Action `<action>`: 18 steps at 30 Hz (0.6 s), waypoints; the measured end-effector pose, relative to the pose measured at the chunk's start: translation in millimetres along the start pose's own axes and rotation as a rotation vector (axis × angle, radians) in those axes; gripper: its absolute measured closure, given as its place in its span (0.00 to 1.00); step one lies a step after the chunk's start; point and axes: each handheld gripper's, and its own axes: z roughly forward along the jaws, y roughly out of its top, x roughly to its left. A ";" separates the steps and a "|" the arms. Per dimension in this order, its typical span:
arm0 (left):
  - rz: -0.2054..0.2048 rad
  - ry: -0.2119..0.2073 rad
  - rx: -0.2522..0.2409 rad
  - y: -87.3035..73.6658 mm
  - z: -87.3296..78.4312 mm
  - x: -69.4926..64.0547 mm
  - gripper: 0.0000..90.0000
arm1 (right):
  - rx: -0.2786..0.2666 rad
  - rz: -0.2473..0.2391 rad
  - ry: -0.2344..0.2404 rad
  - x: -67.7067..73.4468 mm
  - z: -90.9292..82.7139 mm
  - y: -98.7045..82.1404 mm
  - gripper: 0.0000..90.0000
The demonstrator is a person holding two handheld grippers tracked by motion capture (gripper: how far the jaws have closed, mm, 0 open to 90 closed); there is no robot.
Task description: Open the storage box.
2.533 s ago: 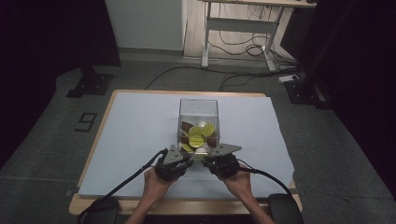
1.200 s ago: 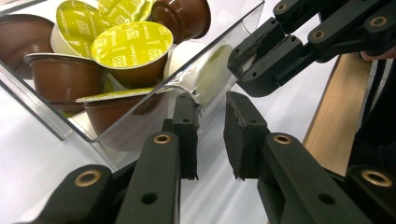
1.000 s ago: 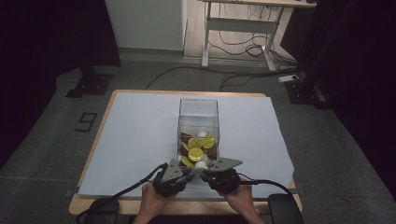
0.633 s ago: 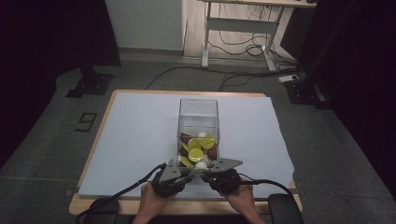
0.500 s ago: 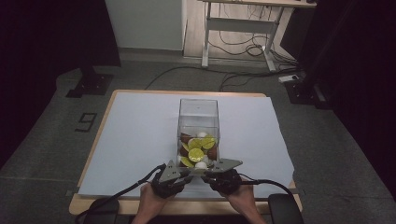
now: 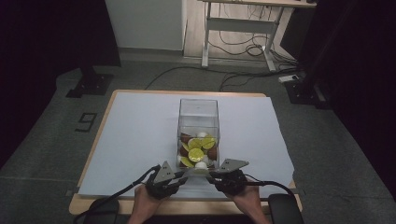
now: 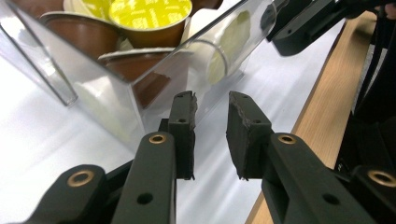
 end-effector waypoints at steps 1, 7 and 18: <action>-0.004 0.002 0.002 -1.1 -1.0 1.2 0.79 | 0.001 0.001 -0.003 -0.5 -0.7 -0.6 0.81; -0.017 0.018 0.022 -6.2 -5.3 7.9 0.80 | 0.018 0.013 -0.014 -6.1 -5.2 -7.7 0.81; -0.038 0.034 0.037 -10.6 -14.8 23.5 0.80 | 0.048 0.026 -0.048 -16.6 -13.0 -15.0 0.79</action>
